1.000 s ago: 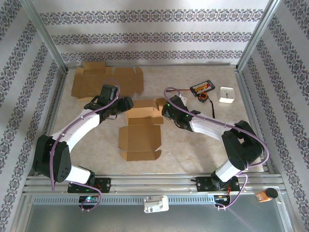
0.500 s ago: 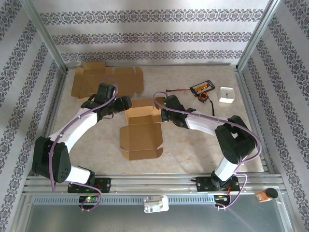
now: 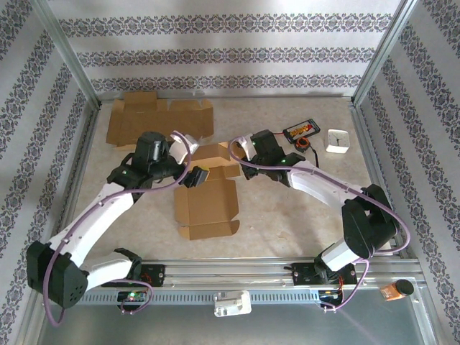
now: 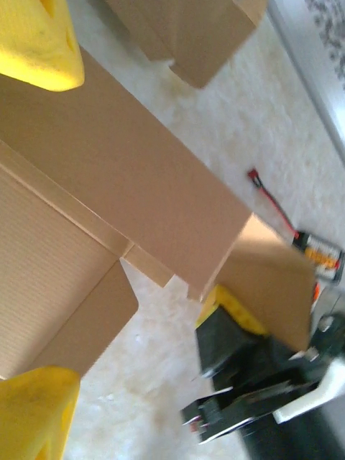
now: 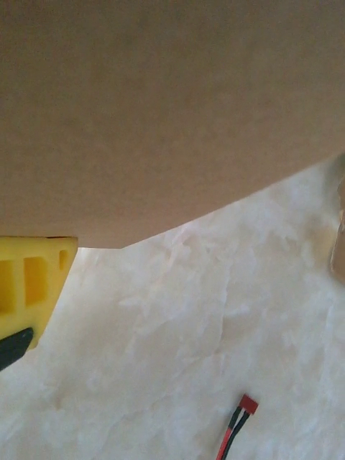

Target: Fold the paper box

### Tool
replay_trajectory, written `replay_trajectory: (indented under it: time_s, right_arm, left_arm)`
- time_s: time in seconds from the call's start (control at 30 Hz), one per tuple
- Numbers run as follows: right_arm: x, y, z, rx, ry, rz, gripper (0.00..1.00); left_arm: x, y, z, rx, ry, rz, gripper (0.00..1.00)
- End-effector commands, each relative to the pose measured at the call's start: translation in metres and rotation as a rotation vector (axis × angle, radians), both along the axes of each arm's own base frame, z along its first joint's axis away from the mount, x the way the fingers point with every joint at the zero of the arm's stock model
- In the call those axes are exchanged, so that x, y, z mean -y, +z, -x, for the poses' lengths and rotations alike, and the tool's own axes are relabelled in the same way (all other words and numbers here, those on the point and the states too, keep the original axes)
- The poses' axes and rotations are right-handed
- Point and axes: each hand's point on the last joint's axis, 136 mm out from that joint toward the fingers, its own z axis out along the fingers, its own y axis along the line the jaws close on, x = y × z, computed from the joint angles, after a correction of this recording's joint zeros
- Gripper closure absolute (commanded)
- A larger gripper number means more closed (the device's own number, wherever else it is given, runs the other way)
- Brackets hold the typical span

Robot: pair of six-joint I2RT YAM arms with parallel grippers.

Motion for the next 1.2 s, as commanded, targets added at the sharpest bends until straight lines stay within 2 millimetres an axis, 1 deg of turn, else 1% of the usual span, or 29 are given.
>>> replay_trajectory:
  time_s: [0.0,0.13,0.2,0.27,0.33,0.47,0.6,0.67,0.7,0.77,0.83,0.93,0.97,1.0,1.1,1.13,1.17]
  right_arm:
    - [-0.011,0.008,0.007,-0.014,0.136,-0.001,1.00]
    - [-0.012,0.009,0.010,-0.020,0.181,-0.011,1.00]
    - [-0.015,0.010,0.010,-0.022,0.204,-0.021,1.00]
    - [-0.016,0.009,0.007,-0.023,0.210,-0.027,1.00]
    - [-0.015,0.009,0.004,-0.025,0.200,-0.028,1.00]
    - [-0.012,0.008,-0.005,-0.026,0.177,-0.023,1.00]
    - [-0.009,0.011,-0.010,-0.016,0.164,-0.037,1.00]
    - [-0.008,0.014,-0.011,-0.010,0.162,-0.044,1.00]
    - [-0.009,0.014,-0.011,-0.011,0.165,-0.045,1.00]
    - [-0.008,0.016,-0.011,-0.007,0.166,-0.050,1.00]
    - [-0.008,0.017,-0.010,-0.007,0.169,-0.053,0.99]
    - [-0.006,0.022,-0.010,0.002,0.164,-0.062,0.97]
    - [-0.006,0.025,-0.009,0.007,0.163,-0.069,0.96]
    - [-0.006,0.027,-0.009,0.011,0.161,-0.078,0.95]
    - [-0.005,0.034,-0.007,0.018,0.157,-0.100,0.91]
    - [-0.004,0.037,-0.007,0.022,0.148,-0.106,0.89]
    - [-0.002,0.040,-0.007,0.021,0.130,-0.116,0.83]
  left_arm:
    - [0.015,0.007,0.012,0.059,-0.239,-0.104,0.00]
    - [0.024,0.010,0.014,0.013,-0.379,-0.172,0.00]
    - [0.027,0.012,0.012,-0.011,-0.419,-0.187,0.00]
    - [0.032,0.010,0.018,-0.047,-0.500,-0.190,0.00]
    - [0.036,0.008,0.020,-0.110,-0.526,-0.178,0.00]
    - [0.035,-0.003,0.022,-0.252,-0.513,-0.182,0.04]
    - [0.028,-0.023,0.016,-0.317,-0.452,-0.226,0.04]
    - [0.025,-0.032,0.013,-0.336,-0.433,-0.249,0.06]
    - [0.025,-0.034,0.013,-0.341,-0.432,-0.254,0.08]
    - [0.025,-0.035,0.011,-0.338,-0.433,-0.255,0.19]
    - [0.027,-0.035,0.010,-0.325,-0.442,-0.254,0.27]
    - [0.025,-0.038,0.005,-0.304,-0.446,-0.278,0.44]
    - [0.025,-0.039,0.003,-0.300,-0.446,-0.286,0.48]
    - [0.025,-0.041,0.001,-0.297,-0.447,-0.294,0.50]
    - [0.025,-0.044,-0.003,-0.302,-0.448,-0.302,0.53]
    - [0.026,-0.044,-0.004,-0.300,-0.449,-0.302,0.53]
    - [0.027,-0.045,-0.004,-0.299,-0.452,-0.300,0.54]
